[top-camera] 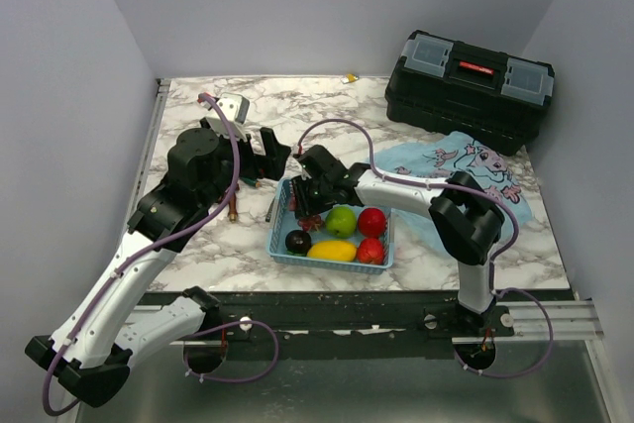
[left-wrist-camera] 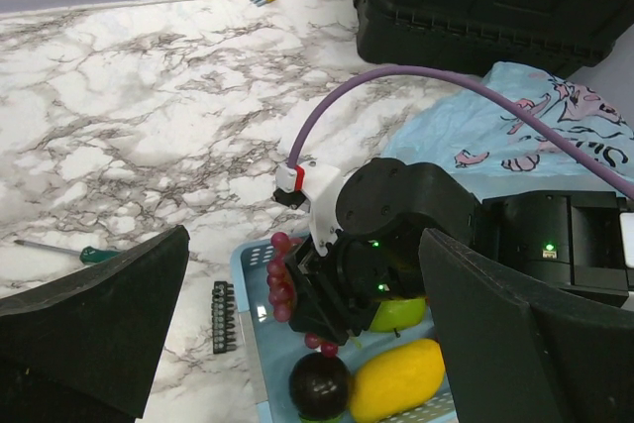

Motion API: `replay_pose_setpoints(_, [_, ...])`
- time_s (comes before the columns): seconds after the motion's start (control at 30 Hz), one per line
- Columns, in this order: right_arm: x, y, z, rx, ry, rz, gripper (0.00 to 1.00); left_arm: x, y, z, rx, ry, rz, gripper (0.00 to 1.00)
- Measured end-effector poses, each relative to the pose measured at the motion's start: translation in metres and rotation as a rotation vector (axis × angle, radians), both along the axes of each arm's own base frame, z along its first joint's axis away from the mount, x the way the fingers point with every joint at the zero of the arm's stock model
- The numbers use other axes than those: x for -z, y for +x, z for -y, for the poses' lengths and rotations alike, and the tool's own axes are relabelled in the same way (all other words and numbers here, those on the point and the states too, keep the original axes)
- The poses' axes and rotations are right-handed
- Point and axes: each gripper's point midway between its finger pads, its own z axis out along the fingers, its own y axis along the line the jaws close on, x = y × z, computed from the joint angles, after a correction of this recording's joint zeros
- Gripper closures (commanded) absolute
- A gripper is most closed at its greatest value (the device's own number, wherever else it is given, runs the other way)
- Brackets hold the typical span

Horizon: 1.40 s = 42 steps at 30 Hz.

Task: Take the fake fruits out of the plastic bag
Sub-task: Place the fake fruit in the bin, then reset both arms

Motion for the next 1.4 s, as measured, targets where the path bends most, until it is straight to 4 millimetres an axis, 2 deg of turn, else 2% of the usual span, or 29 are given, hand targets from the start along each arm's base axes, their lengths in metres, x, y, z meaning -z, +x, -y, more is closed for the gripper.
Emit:
replay_pose_setpoints(0.2, [0.004, -0.001, 0.006, 0.001, -0.035, 0.01, 0.38, 0.0, 0.0, 0.0, 0.001, -0.002, 0.0, 0.01])
replay_pose_setpoints(0.4, [-0.009, -0.004, 0.011, 0.004, -0.022, 0.028, 0.34, 0.0, 0.0, 0.001, 0.003, -0.005, -0.002, 0.01])
replay_pose_setpoints(0.57, [-0.055, -0.002, 0.014, 0.017, 0.049, 0.101, 0.3, -0.002, -0.001, 0.002, 0.01, -0.013, -0.001, 0.01])
replay_pose_setpoints(0.67, [-0.092, 0.0, 0.019, 0.038, 0.103, 0.17, 0.24, -0.002, -0.001, 0.003, 0.014, -0.017, -0.001, 0.01])
replay_pose_setpoints(0.77, [-0.132, 0.0, 0.033, 0.078, 0.15, 0.251, 0.19, -0.003, -0.002, 0.003, 0.015, -0.02, 0.0, 0.01])
replay_pose_setpoints(0.93, [-0.203, -0.002, 0.071, 0.184, 0.215, 0.404, 0.1, -0.011, -0.006, 0.002, 0.015, -0.042, 0.017, 0.01])
replay_pose_setpoints(1.1, [-0.265, -0.011, 0.128, 0.327, 0.269, 0.556, 0.01, -0.032, -0.015, -0.002, 0.02, -0.087, 0.065, 0.01])
replay_pose_setpoints(1.23, [-0.301, -0.021, 0.177, 0.454, 0.295, 0.65, 0.0, -0.05, -0.027, -0.009, 0.023, -0.131, 0.115, 0.01])
replay_pose_setpoints(1.4, [-0.327, -0.035, 0.229, 0.591, 0.316, 0.727, 0.0, -0.077, -0.044, -0.02, 0.022, -0.193, 0.207, 0.01])
